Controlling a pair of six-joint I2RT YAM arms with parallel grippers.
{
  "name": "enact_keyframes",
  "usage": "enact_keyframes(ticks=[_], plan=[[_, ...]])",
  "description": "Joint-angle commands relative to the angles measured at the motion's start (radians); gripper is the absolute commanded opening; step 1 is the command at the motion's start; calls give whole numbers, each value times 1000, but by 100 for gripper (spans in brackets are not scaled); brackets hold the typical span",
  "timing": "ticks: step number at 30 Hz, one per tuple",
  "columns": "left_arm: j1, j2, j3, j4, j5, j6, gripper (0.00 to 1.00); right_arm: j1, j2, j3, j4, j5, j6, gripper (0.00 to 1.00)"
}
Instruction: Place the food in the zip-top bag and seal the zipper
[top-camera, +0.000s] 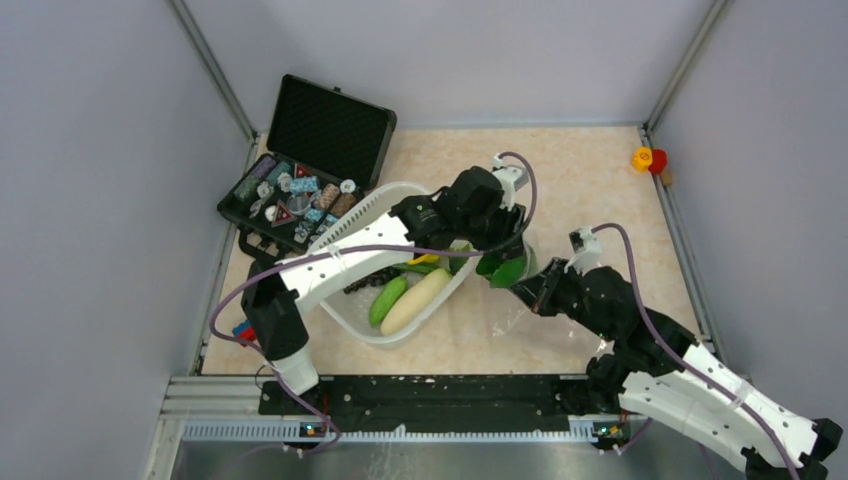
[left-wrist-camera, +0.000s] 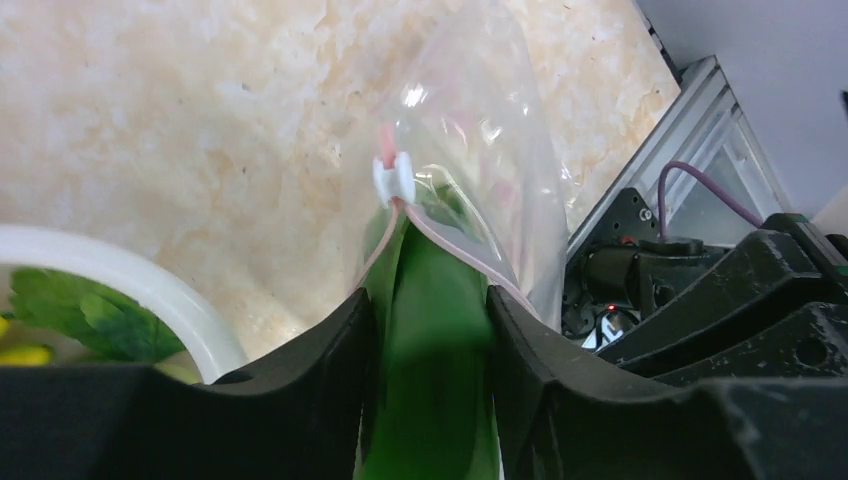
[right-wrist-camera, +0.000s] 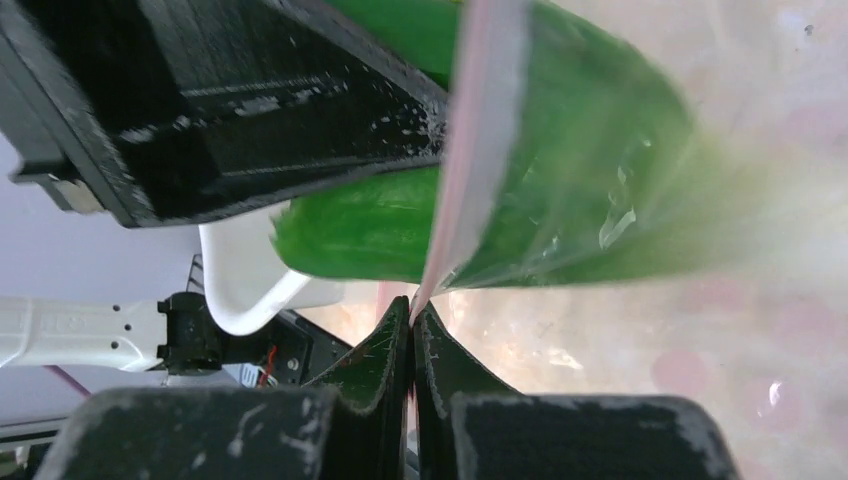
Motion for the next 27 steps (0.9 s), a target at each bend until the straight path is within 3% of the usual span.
enact_keyframes(ticks=[1, 3, 6, 12, 16, 21, 24, 27], plan=[[4, 39, 151, -159, 23, 165, 49, 8, -48, 72, -40, 34, -28, 0], [4, 32, 153, -165, -21, 180, 50, 8, -69, 77, -27, 66, -5, 0], [4, 7, 182, -181, -81, 217, 65, 9, -68, 92, -30, 121, 27, 0], [4, -134, 184, -173, -30, 263, 82, 8, -34, 126, -44, 238, 46, 0], [3, -311, 29, -73, -20, 258, 89, 8, -29, 170, -14, 304, 48, 0], [5, -548, -220, 80, -108, 178, 96, 9, -161, 196, 214, 360, 20, 0], [4, -643, -317, 124, -134, 146, 97, 9, -233, 233, 200, 475, 26, 0], [5, -659, -365, 168, -107, 125, 98, 8, -217, 295, 43, 562, 17, 0]])
